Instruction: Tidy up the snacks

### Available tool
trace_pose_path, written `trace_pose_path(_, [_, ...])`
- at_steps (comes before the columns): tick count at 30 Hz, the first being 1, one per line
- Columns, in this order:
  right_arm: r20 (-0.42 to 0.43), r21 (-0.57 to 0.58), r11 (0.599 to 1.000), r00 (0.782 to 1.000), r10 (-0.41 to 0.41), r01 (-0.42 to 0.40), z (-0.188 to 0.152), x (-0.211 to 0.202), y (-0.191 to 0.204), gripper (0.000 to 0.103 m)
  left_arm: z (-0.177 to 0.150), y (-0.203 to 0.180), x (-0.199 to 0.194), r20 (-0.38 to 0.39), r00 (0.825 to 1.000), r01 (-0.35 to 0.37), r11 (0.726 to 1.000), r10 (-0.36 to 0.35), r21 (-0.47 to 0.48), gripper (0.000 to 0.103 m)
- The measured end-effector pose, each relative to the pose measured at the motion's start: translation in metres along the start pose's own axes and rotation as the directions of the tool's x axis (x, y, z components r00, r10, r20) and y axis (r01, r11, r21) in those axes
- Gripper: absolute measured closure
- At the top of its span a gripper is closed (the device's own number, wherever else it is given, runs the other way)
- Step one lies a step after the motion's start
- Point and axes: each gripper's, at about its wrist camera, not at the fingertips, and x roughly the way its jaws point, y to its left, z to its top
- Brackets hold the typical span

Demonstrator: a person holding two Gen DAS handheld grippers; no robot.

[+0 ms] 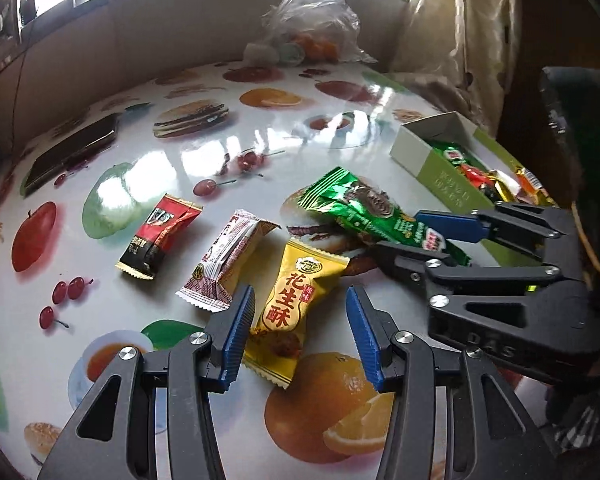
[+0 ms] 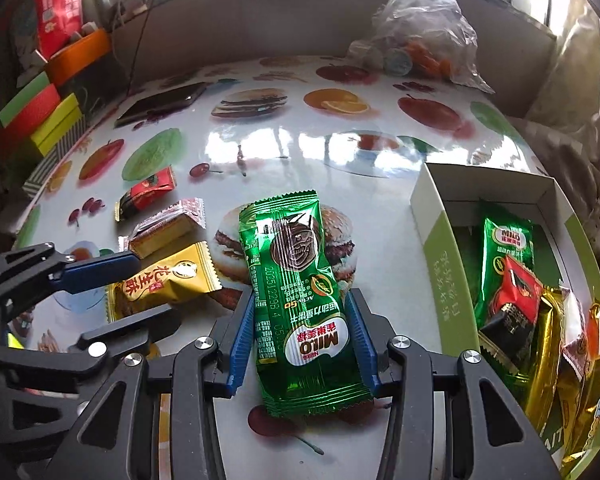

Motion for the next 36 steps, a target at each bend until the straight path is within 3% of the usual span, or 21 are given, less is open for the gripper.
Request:
trace_pose_path(6, [0.002,-0.002,1.0,1.0,-0.008,0.008,-0.002,-0.0017,0.0,0.059,-0.0005,0.0005,0.0076,-0.007,0.999,-0.04,0.999,0.04,-0.008,0.054])
trace_pose_path(21, [0.009,0.003,1.0,1.0,-0.022,0.022,-0.0032,-0.0033,-0.0006,0.059,-0.0023,0.0003,0.0081,0.007,0.999,-0.041,0.999,0.041,-0.021,0.054])
trace_pose_path(28, [0.013,0.009,1.0,1.0,-0.021,0.021,-0.0024,-0.0032,-0.0016,0.059,0.0009,0.0007,0.0088,0.011,0.999,-0.049,0.999,0.049,-0.014,0.075])
trace_pose_path(36, [0.018,0.015,1.0,1.0,-0.019,0.018,-0.0022,-0.0025,-0.0024,0.059,-0.0004,0.0002,0.0087,0.014,0.999,-0.052,0.999,0.053,-0.015,0.078])
